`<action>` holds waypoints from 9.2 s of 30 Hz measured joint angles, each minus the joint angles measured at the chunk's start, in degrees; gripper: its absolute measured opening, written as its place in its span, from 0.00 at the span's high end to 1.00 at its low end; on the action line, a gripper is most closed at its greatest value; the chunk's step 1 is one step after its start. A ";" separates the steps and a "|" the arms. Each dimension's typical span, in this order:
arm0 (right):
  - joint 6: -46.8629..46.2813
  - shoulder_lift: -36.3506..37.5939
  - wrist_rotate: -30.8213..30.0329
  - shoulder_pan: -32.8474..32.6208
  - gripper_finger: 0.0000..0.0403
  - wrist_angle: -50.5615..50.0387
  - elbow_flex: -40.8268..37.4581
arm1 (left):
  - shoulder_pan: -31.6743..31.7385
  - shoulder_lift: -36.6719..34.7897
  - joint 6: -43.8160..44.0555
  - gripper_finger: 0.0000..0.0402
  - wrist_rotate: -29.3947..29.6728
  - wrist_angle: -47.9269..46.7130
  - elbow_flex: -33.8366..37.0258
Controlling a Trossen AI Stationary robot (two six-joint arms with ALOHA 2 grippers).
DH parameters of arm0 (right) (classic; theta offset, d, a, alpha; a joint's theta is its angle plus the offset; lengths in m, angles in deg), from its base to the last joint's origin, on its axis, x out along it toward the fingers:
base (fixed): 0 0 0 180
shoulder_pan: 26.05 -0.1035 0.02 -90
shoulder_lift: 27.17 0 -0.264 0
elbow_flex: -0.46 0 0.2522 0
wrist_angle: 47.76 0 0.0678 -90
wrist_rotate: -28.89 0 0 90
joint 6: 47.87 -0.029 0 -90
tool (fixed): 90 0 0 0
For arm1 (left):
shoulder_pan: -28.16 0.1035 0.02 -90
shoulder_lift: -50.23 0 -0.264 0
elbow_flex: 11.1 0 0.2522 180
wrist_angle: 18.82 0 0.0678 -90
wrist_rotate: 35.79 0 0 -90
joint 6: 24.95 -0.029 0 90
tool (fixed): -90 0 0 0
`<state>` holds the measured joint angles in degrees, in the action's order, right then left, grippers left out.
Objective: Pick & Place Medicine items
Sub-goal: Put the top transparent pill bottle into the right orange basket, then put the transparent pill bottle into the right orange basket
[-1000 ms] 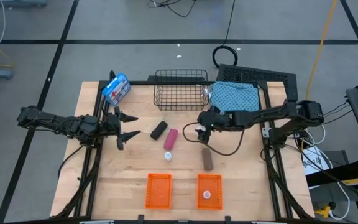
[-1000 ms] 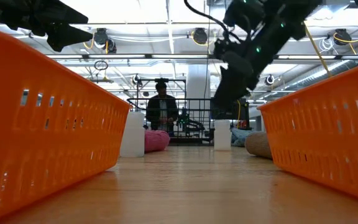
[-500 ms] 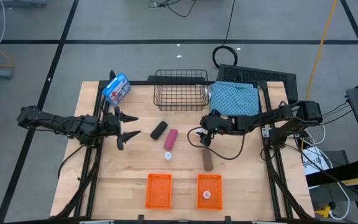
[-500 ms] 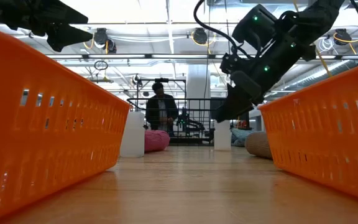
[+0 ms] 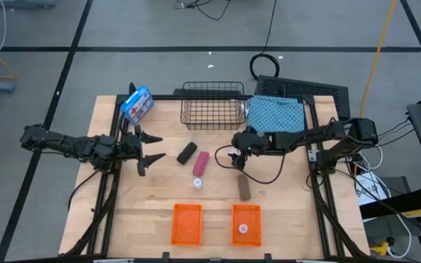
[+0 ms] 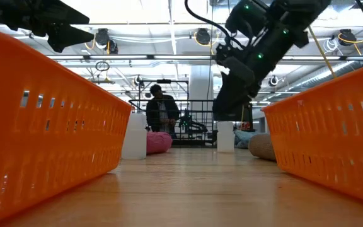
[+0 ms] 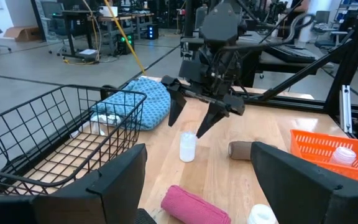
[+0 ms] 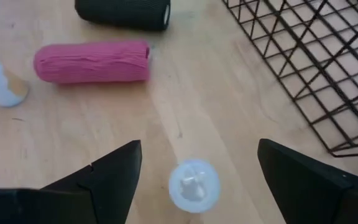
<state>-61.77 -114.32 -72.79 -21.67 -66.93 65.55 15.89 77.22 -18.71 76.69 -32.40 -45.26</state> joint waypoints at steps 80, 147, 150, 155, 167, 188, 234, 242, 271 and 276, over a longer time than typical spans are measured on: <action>-1.76 -4.83 -0.05 -0.42 0.65 -5.42 1.92 | 0.02 0.00 0.02 0.26 0.00 0.04 0.00; -8.20 10.78 -0.22 -43.47 0.66 -6.39 1.90 | 0.00 0.00 0.02 0.26 0.00 0.04 0.00; -8.28 10.78 -0.46 -43.72 0.66 -6.08 1.90 | 0.02 0.01 0.02 0.26 -0.01 0.04 0.00; -9.39 10.73 -2.08 -43.66 0.66 -5.99 1.92 | 0.02 0.01 0.02 0.26 -0.02 0.04 0.00; -6.94 4.21 -1.97 -43.65 0.67 -13.00 10.40 | 0.01 0.02 0.02 0.26 -0.01 0.04 0.00; -12.44 -0.76 -1.75 -43.02 0.67 -20.34 9.74 | 0.01 0.02 0.02 0.26 -0.02 0.02 0.00; -4.88 -5.64 2.90 -41.46 0.66 -7.41 2.73 | 0.02 0.00 0.02 0.26 -0.02 0.02 0.00; -9.38 -5.68 3.01 -41.46 0.60 -7.11 2.73 | 0.01 0.00 0.02 0.26 0.00 0.02 0.00; -4.29 5.34 2.39 -40.67 0.55 -6.44 2.62 | 0.02 0.02 0.02 0.26 0.00 0.02 0.00; -9.58 6.11 -4.09 -39.95 0.56 -1.62 2.67 | 0.02 0.02 0.02 0.26 0.00 0.02 -0.02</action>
<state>-71.35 -108.22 -76.88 -61.62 -68.55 68.21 15.91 77.24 -18.69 76.69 -32.38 -45.29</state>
